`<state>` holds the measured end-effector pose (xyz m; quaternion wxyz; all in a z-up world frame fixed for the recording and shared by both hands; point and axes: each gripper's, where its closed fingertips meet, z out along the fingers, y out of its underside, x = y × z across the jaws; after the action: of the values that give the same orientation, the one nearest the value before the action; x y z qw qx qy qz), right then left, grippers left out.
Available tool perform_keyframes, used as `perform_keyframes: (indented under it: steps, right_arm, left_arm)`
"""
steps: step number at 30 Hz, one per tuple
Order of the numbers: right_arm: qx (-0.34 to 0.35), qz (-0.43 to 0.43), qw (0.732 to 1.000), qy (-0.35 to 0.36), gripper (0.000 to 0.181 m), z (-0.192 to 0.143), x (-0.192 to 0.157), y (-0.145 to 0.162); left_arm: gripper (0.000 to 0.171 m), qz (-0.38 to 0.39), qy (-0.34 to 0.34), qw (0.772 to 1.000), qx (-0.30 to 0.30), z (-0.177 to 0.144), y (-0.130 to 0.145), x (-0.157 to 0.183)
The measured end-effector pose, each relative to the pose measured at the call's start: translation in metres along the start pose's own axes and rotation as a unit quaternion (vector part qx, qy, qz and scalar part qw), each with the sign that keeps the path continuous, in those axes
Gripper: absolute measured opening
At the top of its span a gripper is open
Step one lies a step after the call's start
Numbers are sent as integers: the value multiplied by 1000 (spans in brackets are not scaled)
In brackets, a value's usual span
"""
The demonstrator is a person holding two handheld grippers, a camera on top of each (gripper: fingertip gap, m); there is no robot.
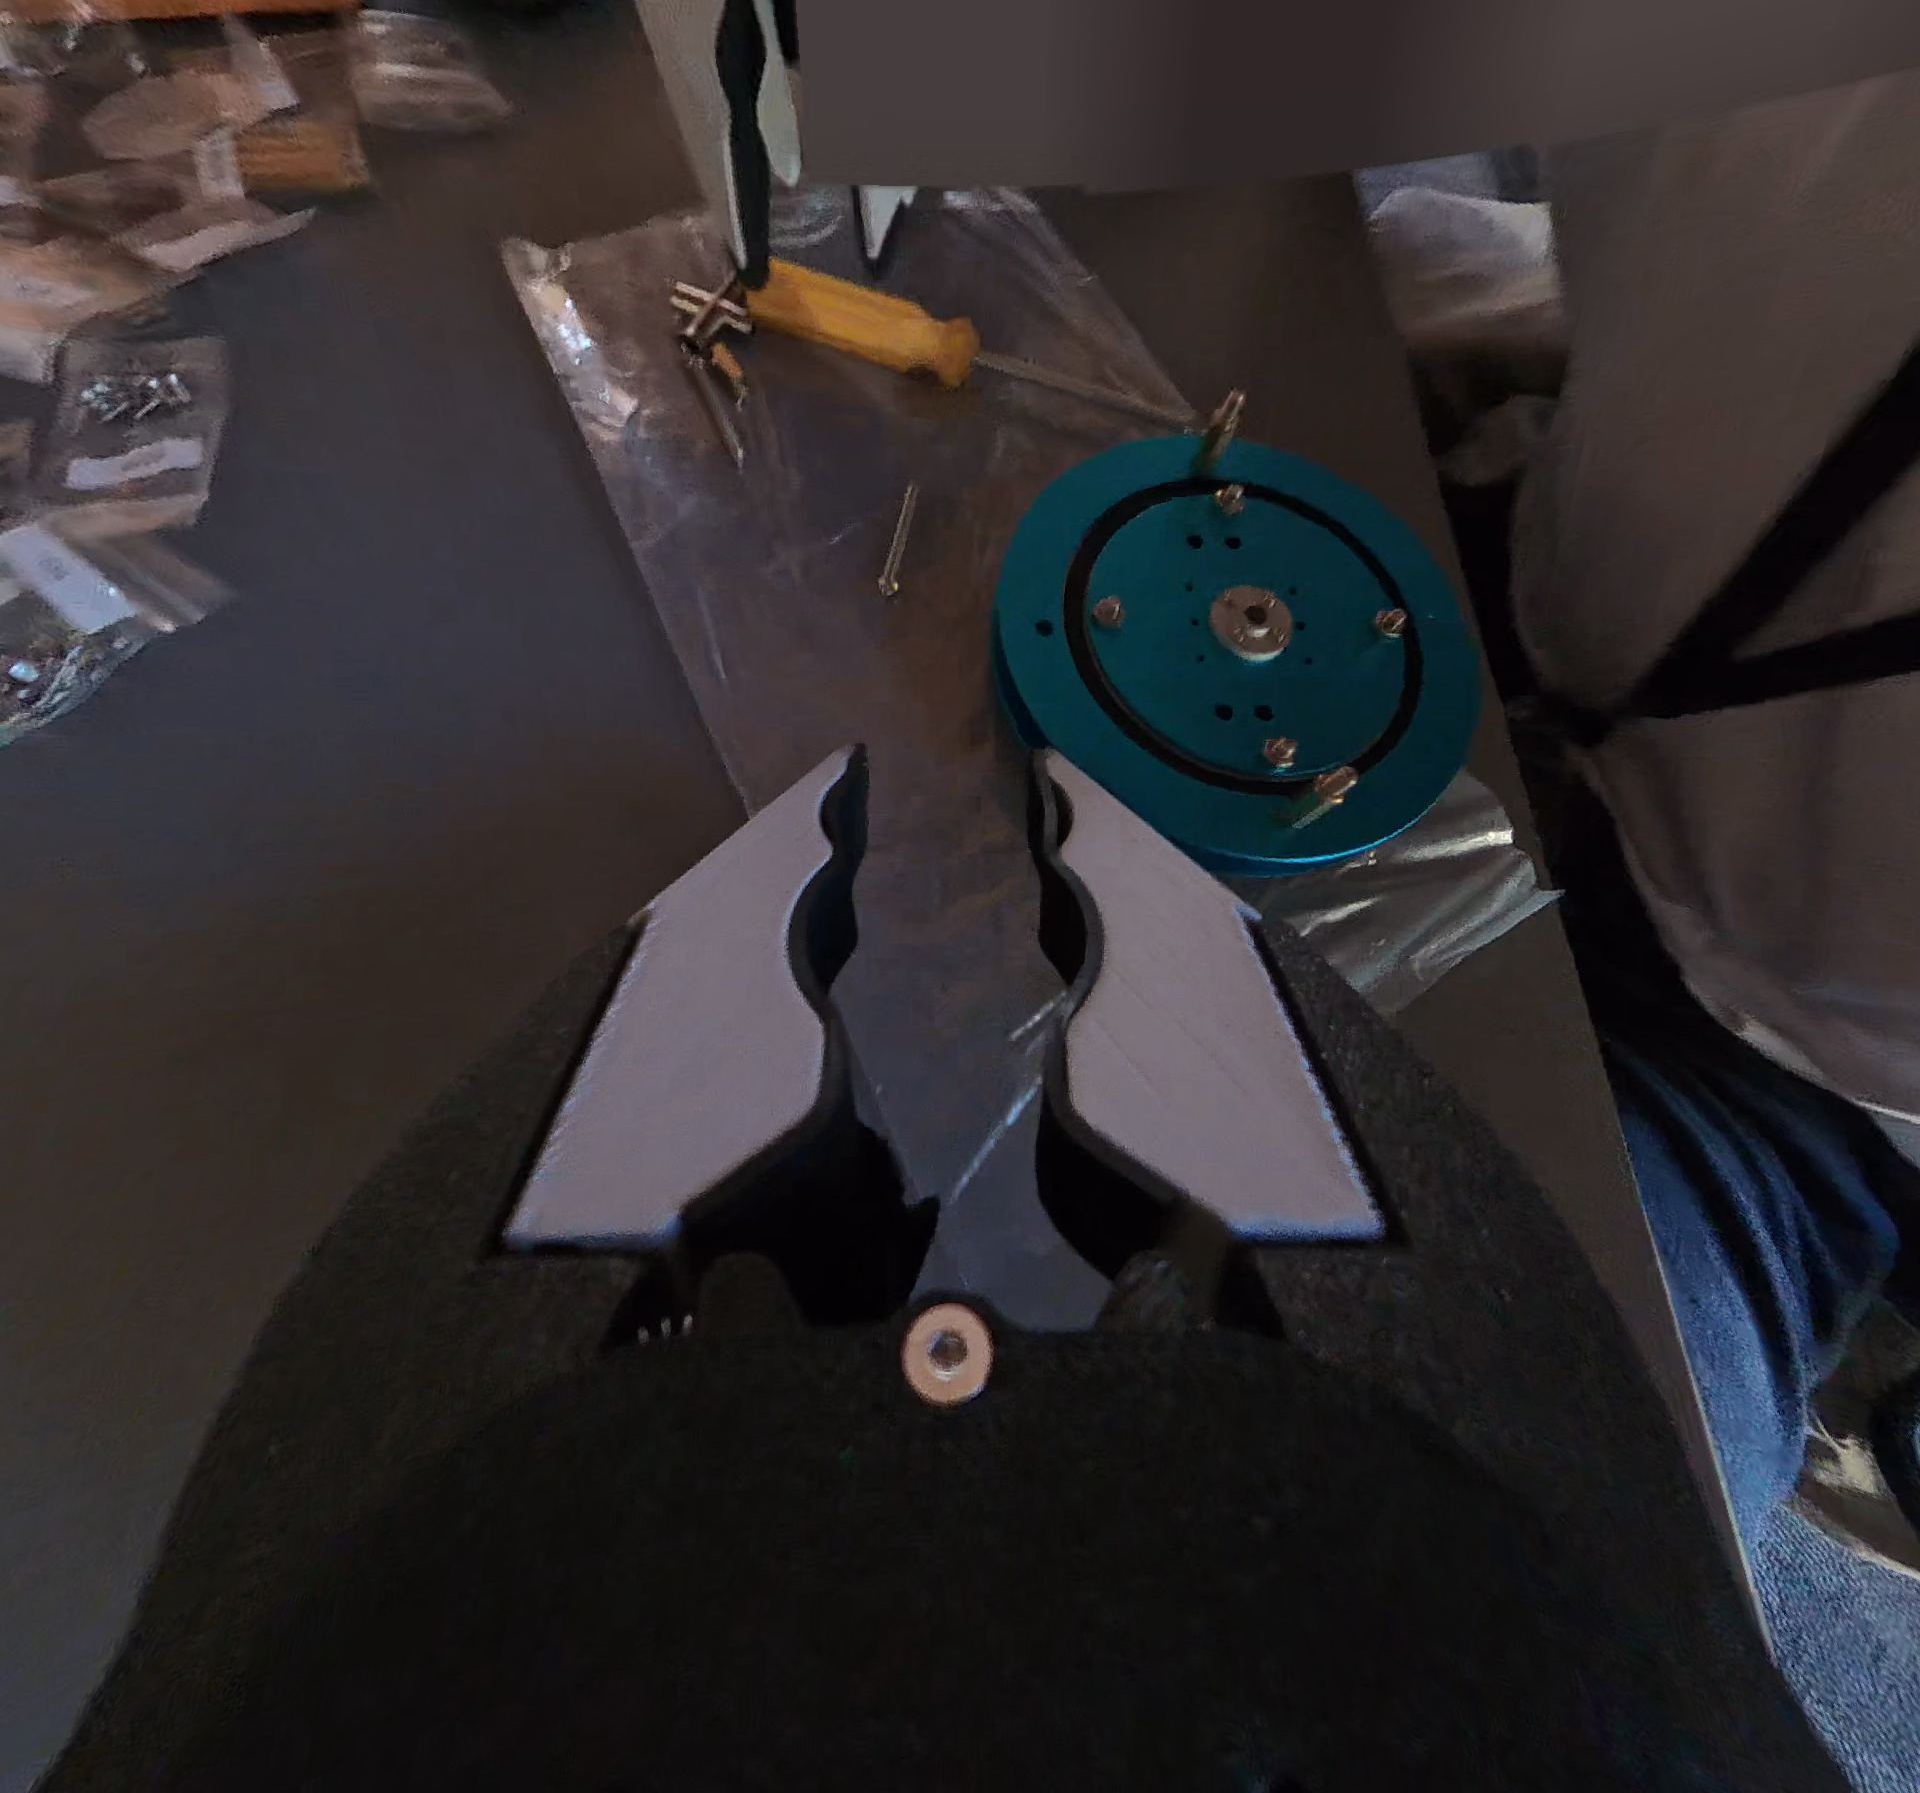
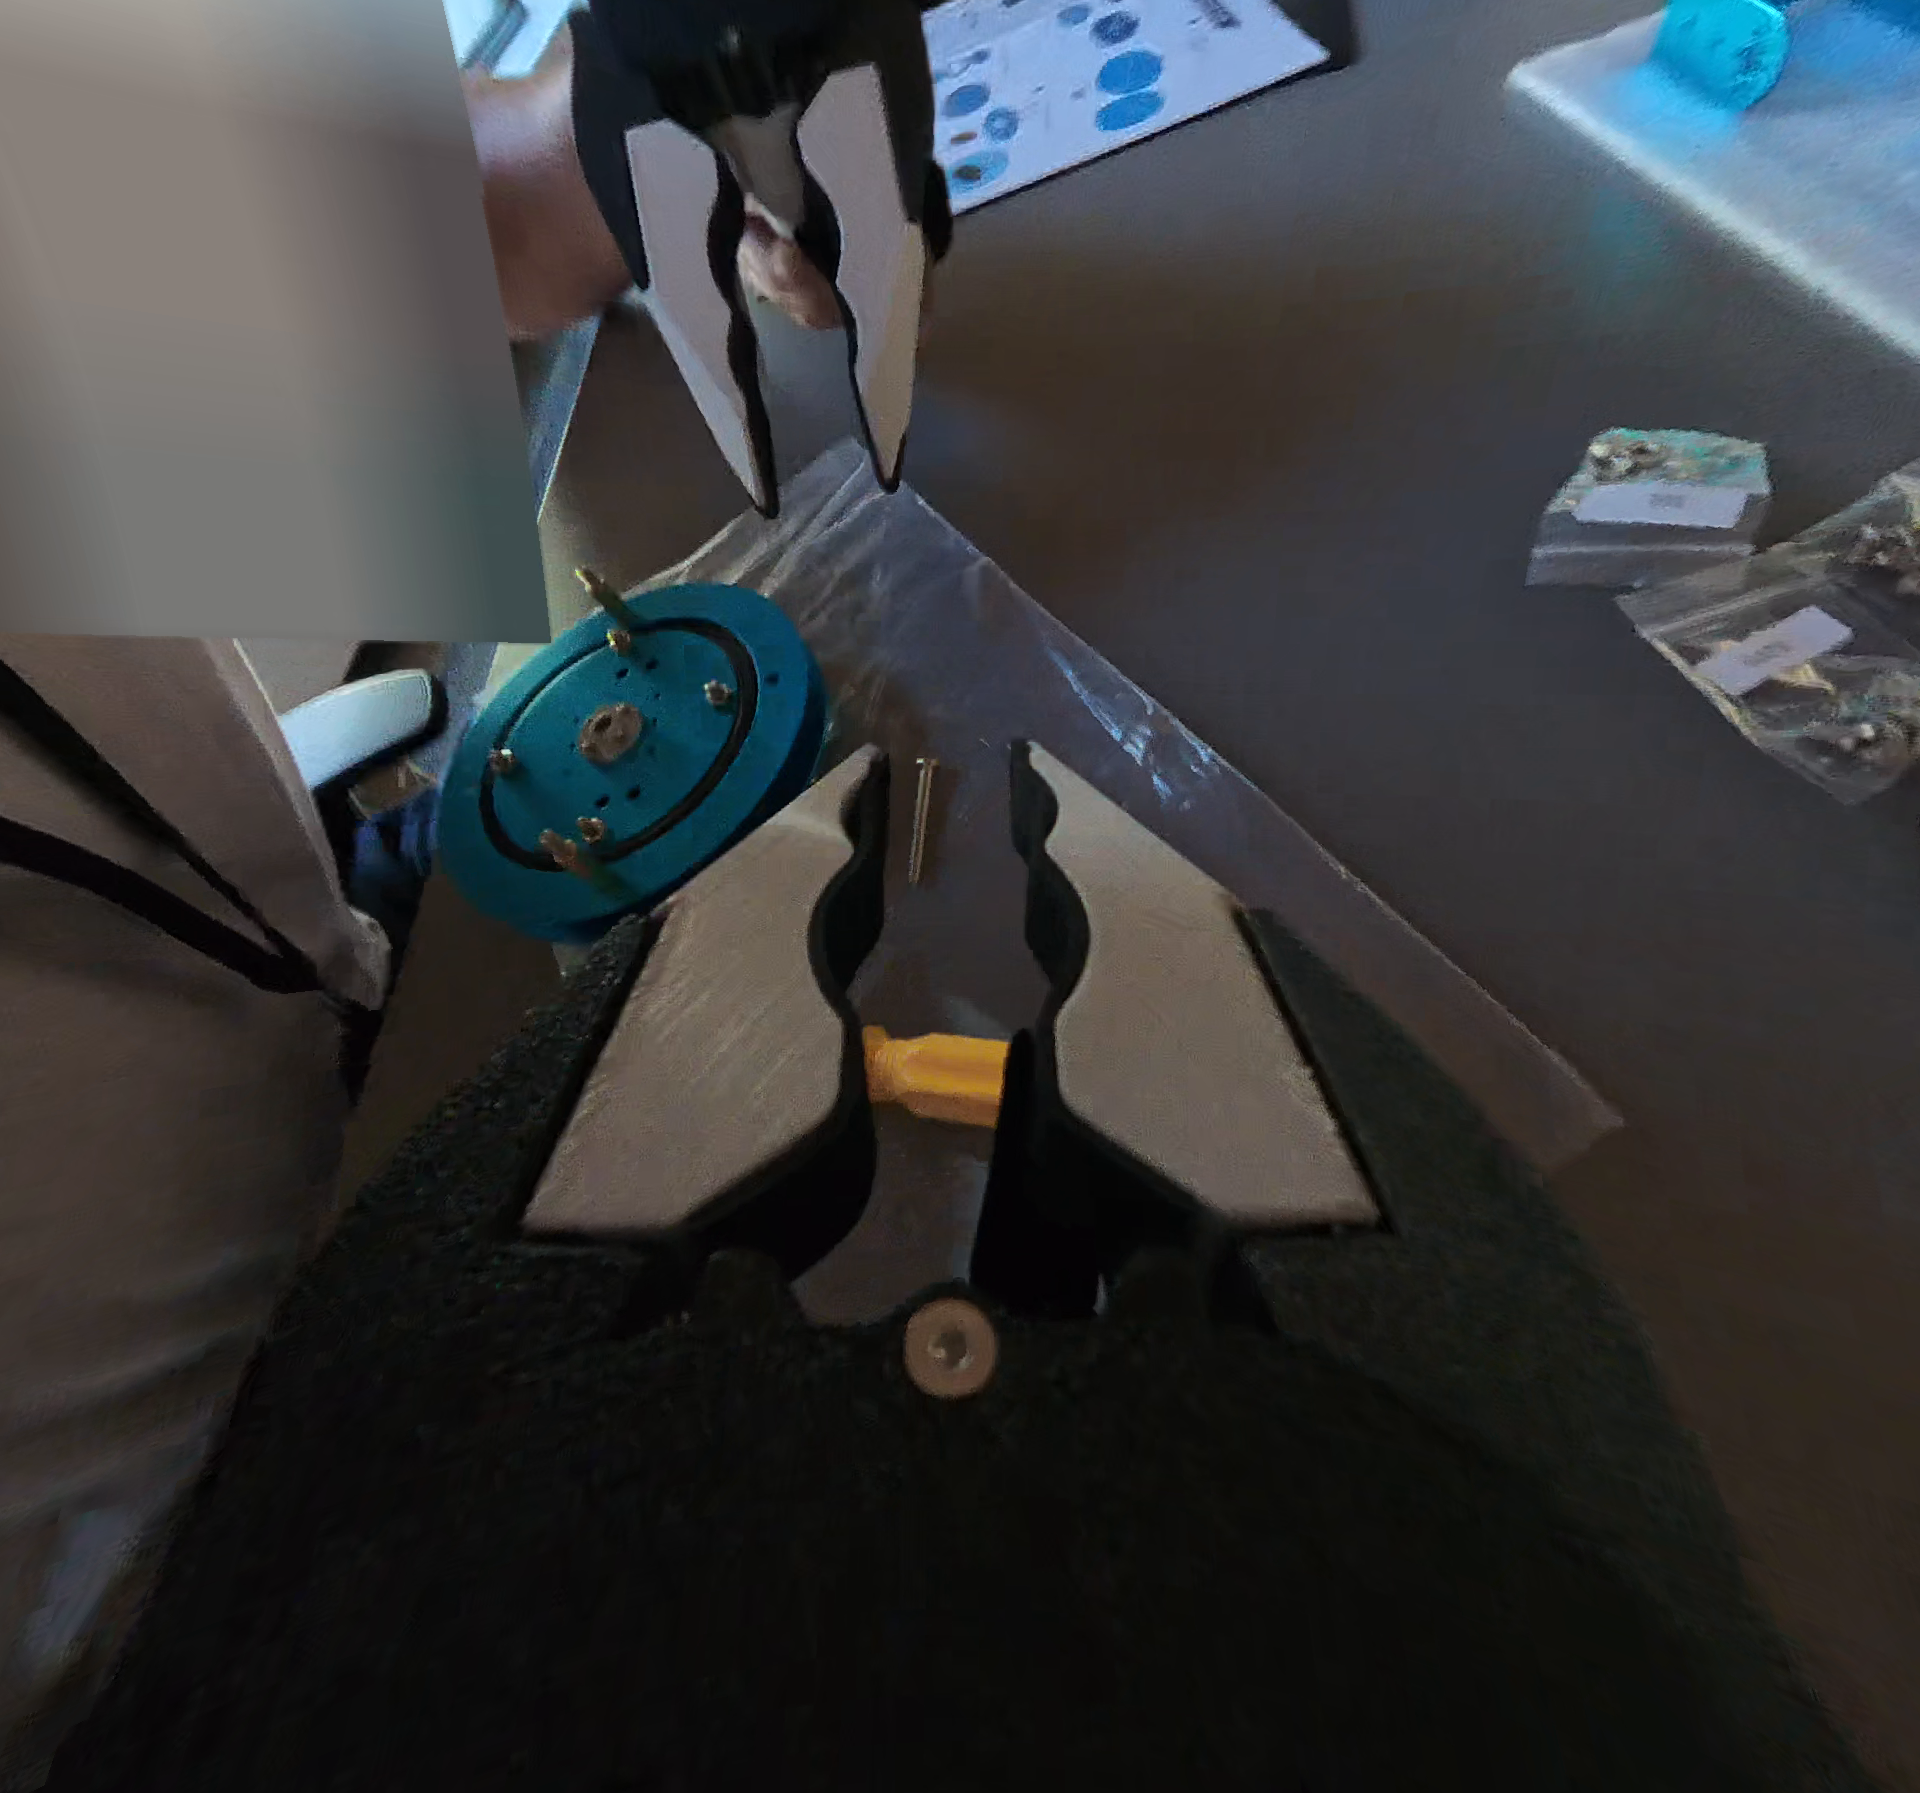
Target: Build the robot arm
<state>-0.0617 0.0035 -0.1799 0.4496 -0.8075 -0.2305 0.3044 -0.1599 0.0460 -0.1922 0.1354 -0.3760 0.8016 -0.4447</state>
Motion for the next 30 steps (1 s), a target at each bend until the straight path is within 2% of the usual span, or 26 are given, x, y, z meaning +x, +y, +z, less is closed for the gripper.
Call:
perform_keyframes:
  steps: [3,8,15,19,21,25,28,30]
  right_arm:
    - [36,3,999,10,19,-15,-1,-6]
    - [17,-2,1000,8,21,-20,-12,-6]
    - [-86,-77,992,40,18,-4,-14,25]
    - [-115,-89,987,65,16,9,-11,23]
    - [-131,-67,988,43,19,21,-21,21]
    - [-217,-104,967,84,18,49,-15,37]
    - [-255,-107,956,99,16,61,-12,42]
    - [-261,-106,954,104,8,64,-11,40]
  left_arm:
    - [30,-13,9,998,67,0,-8,-7]
    - [29,-30,-28,994,104,-15,-10,-14]
    - [29,-17,-74,992,101,-15,-8,-23]
    - [29,-19,-91,991,96,-11,-10,-21]
    - [29,-14,-97,991,87,-7,-10,-17]
    - [23,21,-120,991,63,-1,-12,-8]
    - [20,33,-133,988,70,-2,-18,-3]
    - [20,37,-136,987,79,-4,-23,-1]
